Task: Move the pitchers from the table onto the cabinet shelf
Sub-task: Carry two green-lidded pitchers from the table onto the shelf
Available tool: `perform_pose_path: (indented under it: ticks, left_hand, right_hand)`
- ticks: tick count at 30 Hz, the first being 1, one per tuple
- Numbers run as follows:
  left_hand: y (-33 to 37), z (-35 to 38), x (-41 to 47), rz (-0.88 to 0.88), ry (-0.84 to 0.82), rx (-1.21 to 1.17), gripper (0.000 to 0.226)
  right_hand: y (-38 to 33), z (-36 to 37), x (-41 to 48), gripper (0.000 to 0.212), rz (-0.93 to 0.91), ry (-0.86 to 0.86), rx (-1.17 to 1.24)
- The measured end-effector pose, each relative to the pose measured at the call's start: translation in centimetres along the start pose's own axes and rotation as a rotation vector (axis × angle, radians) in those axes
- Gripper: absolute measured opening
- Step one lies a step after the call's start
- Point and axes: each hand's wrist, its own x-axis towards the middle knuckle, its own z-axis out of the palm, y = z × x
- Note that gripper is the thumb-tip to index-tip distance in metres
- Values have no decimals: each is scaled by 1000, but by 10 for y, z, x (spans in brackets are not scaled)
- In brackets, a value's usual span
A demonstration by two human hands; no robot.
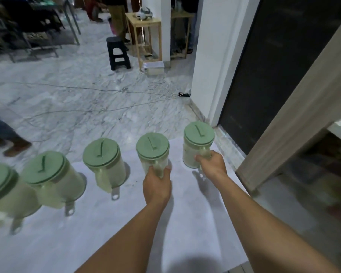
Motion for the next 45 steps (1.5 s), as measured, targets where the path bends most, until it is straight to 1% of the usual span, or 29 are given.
perform_pose_path:
  ticks: [4,10,15,21,23,30,33,35,39,42,45]
  left_hand:
    - [-3,-1,1,83,-26,1,23]
    - [9,-11,1,165,-20,-27,12]
    - [35,-30,-9,206,-66,-75,11]
    - [81,-70,-32,305,-108,-146,12]
    - [95,-88,-42,332,-138,-173,14]
    - [134,-156,-94,538,-284,-192,21]
    - [142,-186,-127,615,-390,-203,23]
    - [151,-201,-149,648,-442,-216,23]
    - [171,-222,-201,749,-514,-262,23]
    - [181,-236,-257,853,-613,-278,22]
    - [194,-239,-289,862,-656,-344,22]
  right_hand:
    - [3,8,3,25,-17,-40,75]
    - [3,6,-5,23,-64,-2,107]
    - [-23,-19,-35,11,-87,49,142]
    - [-63,-60,-93,13,-132,152,158]
    - [-72,-71,-119,13,-140,176,173]
    - [-105,-115,-244,8,-144,403,272]
    - [-112,-134,-306,7,-129,515,306]
    - [-117,-149,-346,7,-117,547,306]
    - [-122,-190,-422,4,-122,611,280]
    - [-109,-227,-487,7,-122,730,295]
    - [-104,-246,-519,4,-128,788,303]
